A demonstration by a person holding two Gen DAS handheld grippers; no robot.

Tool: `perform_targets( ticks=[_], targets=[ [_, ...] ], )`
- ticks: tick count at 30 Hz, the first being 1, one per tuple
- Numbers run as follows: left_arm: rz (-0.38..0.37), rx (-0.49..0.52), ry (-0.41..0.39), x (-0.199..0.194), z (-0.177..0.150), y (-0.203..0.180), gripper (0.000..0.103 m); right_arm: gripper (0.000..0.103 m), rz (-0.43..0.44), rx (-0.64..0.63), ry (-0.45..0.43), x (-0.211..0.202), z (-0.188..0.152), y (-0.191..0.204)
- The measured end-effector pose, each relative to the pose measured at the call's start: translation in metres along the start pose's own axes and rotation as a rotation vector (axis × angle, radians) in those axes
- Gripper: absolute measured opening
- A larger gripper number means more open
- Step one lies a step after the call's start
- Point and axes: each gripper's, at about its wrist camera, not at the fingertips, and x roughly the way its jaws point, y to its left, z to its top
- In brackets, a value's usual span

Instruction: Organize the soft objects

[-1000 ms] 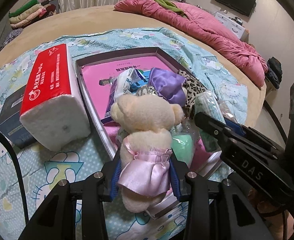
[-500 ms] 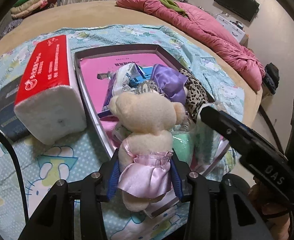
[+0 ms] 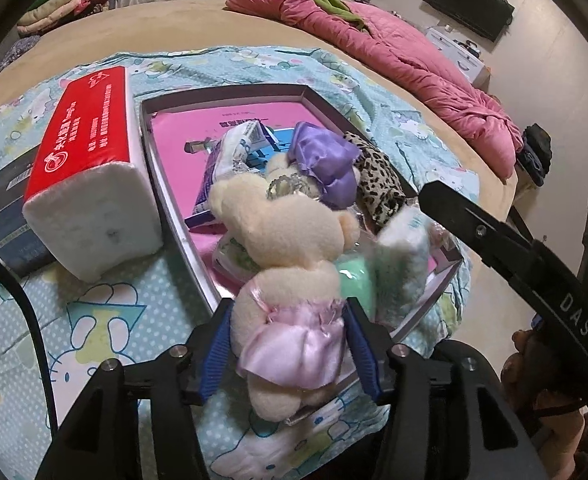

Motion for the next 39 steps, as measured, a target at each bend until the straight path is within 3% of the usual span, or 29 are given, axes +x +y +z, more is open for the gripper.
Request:
perform_targets(
  ticks=[6,13,28,39],
  targets=[
    [0.004,0.006,0.006,-0.004,-0.001,-0.002,0.062,0.062,0.004,0.019,0.000,-0.003,0.001,-0.003],
    [0.038,0.009,-0.018,-0.019,-0.001,0.000,0.065,0.074,-0.023,0.022,-0.025,-0.013,0.002,-0.001],
    [0.092,0.022,-0.090,-0.055,0.001,0.000,0.071,0.078,-0.104,0.008,-0.037,-0.023,0.000,0.004],
    [0.107,0.007,-0.151,-0.083,0.005,-0.001,0.081,0.081,-0.117,-0.013,-0.129,-0.053,0.015,0.027]
  ],
)
